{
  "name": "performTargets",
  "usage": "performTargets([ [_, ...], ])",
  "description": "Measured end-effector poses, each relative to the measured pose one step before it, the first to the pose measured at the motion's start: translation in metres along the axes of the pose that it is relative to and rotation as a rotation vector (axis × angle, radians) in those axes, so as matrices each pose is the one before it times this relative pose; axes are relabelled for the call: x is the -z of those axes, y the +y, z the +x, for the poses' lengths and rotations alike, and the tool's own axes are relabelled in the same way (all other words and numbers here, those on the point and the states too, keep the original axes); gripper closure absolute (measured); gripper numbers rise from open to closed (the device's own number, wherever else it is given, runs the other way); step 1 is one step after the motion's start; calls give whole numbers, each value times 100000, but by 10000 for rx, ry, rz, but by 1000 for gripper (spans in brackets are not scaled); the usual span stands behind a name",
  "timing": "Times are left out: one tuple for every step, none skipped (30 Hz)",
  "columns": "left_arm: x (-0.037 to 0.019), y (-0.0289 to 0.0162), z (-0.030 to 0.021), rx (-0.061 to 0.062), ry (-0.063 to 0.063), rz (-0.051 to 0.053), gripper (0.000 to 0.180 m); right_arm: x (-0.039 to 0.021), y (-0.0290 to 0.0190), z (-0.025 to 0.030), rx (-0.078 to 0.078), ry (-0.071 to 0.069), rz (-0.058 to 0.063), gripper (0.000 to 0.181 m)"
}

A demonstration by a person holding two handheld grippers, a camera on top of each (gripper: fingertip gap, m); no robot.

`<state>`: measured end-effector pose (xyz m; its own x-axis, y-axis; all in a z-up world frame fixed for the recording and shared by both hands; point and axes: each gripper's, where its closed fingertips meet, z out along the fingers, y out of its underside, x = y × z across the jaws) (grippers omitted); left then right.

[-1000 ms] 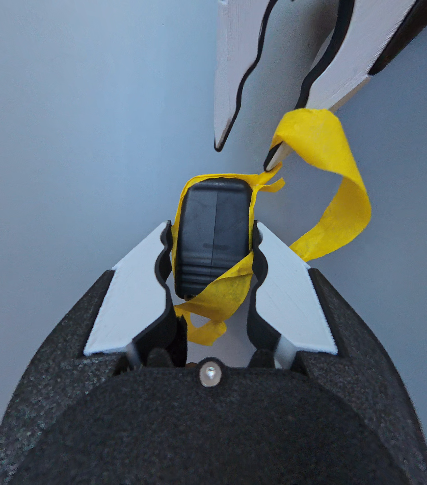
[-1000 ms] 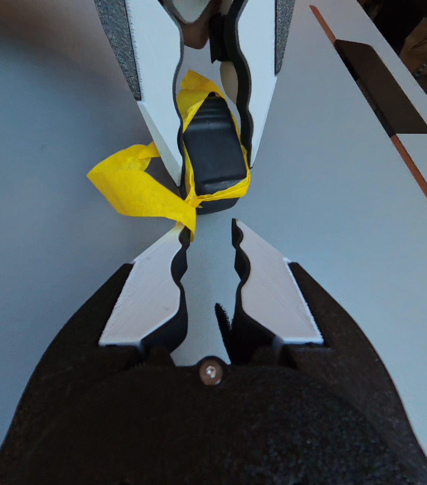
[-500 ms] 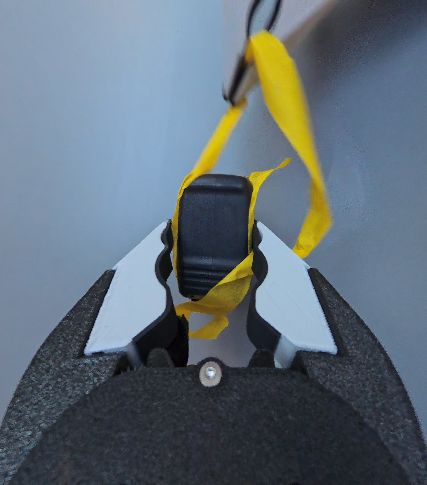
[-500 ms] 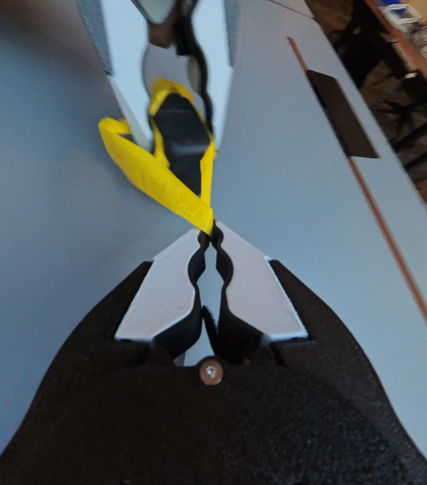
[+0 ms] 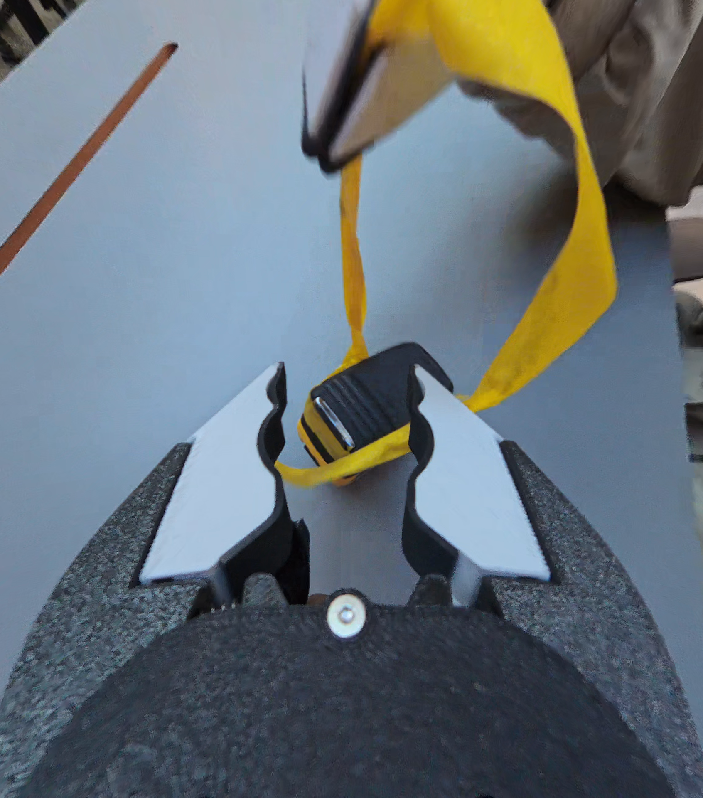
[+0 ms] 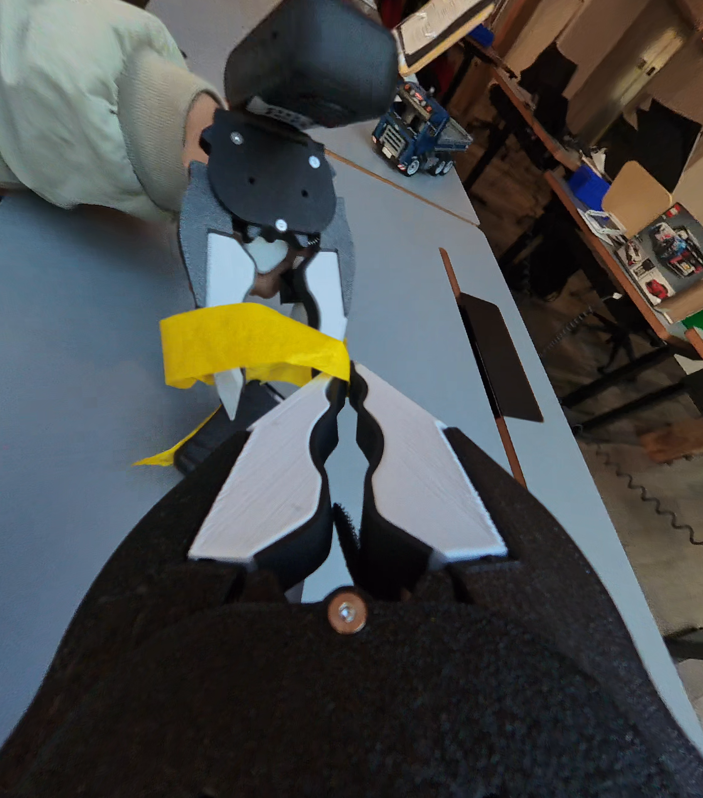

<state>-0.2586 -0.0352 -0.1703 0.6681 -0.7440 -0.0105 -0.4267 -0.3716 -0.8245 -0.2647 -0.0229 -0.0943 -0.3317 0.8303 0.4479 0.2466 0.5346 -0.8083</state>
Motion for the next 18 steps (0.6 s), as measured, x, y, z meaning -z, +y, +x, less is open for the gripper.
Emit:
performTargets([
  [443,-1061,-64,204,131,440,123,-950,-483,-245,418,-61,-201,181],
  [370,-926,-92,24,-9,346,123,-749,-452,-280,441,-53,-124,181],
  [174,-481,-18,-170,-62,121,125,-329,-962,-436,75,-234,280,181],
  [-55,4,85,-332,-105,-89,131,-115,-1292,-242,-255,-249,437,181],
  [-171,193,367,-349,45,-122,136,86,-625,182,-112,11,146,181],
  [-216,209,406,-277,28,-104,153,273,-74,747,205,392,-111,181],
  [-199,46,324,-257,-34,21,169,385,-83,611,77,291,-6,181],
  [-82,-175,11,-194,-186,116,179,404,-334,-64,-311,-140,190,181],
  [80,-271,-136,-36,-139,82,180,404,-391,-134,-405,-106,228,181],
  [118,226,-532,92,-247,-262,180,325,102,-109,-212,10,-31,181],
  [205,525,-802,-98,-403,-391,180,252,708,242,-24,300,-282,181],
  [331,585,-411,-155,-199,-311,180,135,1098,335,-8,331,-356,181],
  [217,438,-299,-62,-95,-205,180,56,1163,135,-157,159,-250,179],
  [208,411,-268,33,-93,-204,180,-62,1149,-258,-356,-176,-98,156],
  [134,624,-197,-58,-94,-310,180,-318,1545,-678,-539,-510,-306,138],
  [290,281,59,-209,-17,-96,180,-361,1903,-597,-649,-425,-556,128],
  [353,116,334,-106,135,-88,180,-791,1608,49,-622,-44,-368,133],
  [188,-18,324,-42,91,-74,180,-787,1060,-616,-589,-474,-70,133],
])
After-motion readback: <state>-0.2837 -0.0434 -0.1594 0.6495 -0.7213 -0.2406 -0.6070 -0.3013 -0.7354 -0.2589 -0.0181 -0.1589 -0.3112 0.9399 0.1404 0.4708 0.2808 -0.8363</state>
